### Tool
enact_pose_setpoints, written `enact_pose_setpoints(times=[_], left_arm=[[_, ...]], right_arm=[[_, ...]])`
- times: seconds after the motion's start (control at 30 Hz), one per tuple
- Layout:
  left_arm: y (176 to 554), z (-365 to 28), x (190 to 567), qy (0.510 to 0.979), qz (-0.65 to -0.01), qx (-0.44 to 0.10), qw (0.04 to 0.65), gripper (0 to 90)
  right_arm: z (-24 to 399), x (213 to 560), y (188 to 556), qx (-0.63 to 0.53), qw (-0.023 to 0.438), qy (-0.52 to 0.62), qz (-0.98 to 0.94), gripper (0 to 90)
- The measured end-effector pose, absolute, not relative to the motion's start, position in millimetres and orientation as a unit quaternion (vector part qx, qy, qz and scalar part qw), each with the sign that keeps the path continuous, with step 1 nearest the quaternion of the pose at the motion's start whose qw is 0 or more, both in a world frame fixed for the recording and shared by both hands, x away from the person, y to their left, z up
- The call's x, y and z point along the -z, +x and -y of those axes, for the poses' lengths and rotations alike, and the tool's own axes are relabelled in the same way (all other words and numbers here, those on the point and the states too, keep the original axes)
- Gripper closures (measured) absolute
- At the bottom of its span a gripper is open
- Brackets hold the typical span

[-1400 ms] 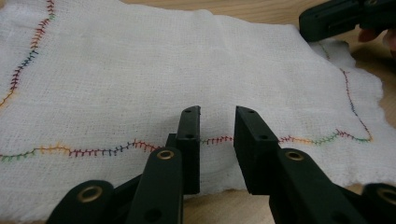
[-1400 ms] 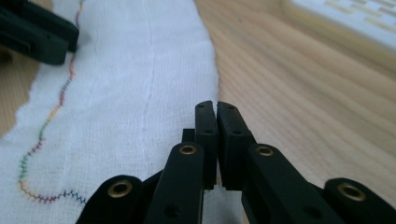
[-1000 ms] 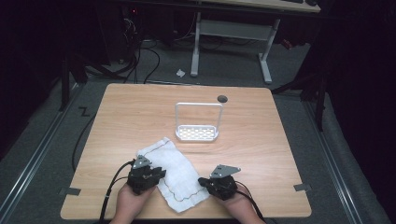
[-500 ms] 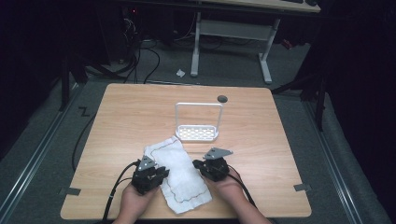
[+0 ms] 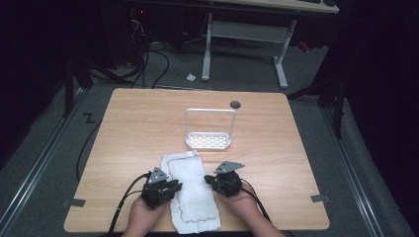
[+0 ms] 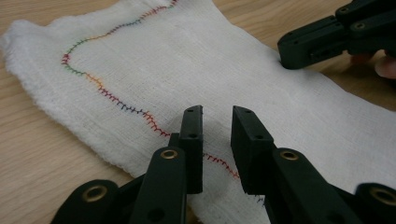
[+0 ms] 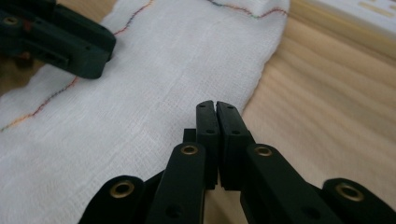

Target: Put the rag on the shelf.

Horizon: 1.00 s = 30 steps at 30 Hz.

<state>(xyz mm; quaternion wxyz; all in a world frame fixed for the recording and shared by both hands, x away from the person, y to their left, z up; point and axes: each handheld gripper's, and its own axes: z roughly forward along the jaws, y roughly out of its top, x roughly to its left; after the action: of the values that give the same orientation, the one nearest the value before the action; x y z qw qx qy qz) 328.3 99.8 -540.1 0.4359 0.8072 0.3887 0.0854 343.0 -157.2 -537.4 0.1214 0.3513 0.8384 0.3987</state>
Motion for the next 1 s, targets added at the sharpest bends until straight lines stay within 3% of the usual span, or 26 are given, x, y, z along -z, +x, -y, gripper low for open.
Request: enact_pose_setpoints(times=[0.13, 0.3, 0.37, 0.53, 0.73, 0.93, 1.0], left_arm=[[323.2, -85.3, 540.6, 0.817, -0.366, -0.064, 0.442, 73.7], [315.8, -65.7, 540.2, 0.836, -0.325, -0.078, 0.435, 72.8], [317.3, -66.8, 539.5, 0.836, -0.326, -0.068, 0.437, 72.0], [326.1, -83.1, 533.0, 0.816, -0.351, -0.105, 0.446, 56.6], [355.3, -98.2, 533.2, 0.787, -0.402, -0.133, 0.448, 45.9], [386.4, -90.2, 537.6, 0.783, -0.423, -0.126, 0.438, 44.6], [391.0, -85.7, 537.6, 0.788, -0.421, -0.14, 0.427, 51.6]], right_arm=[[171.7, 536.4, 319.6, -0.388, 0.134, 0.349, -0.842, 88.8], [195.6, 537.5, 301.0, -0.396, 0.127, 0.37, -0.831, 88.5], [198.9, 536.6, 299.3, -0.399, 0.126, 0.372, -0.829, 84.9], [207.7, 529.5, 308.9, -0.428, 0.131, 0.393, -0.804, 74.7], [217.0, 530.6, 324.5, -0.429, 0.127, 0.407, -0.796, 67.4], [220.1, 527.2, 330.4, -0.436, 0.152, 0.409, -0.787, 62.7], [220.9, 526.3, 329.2, -0.443, 0.177, 0.39, -0.788, 62.7]])
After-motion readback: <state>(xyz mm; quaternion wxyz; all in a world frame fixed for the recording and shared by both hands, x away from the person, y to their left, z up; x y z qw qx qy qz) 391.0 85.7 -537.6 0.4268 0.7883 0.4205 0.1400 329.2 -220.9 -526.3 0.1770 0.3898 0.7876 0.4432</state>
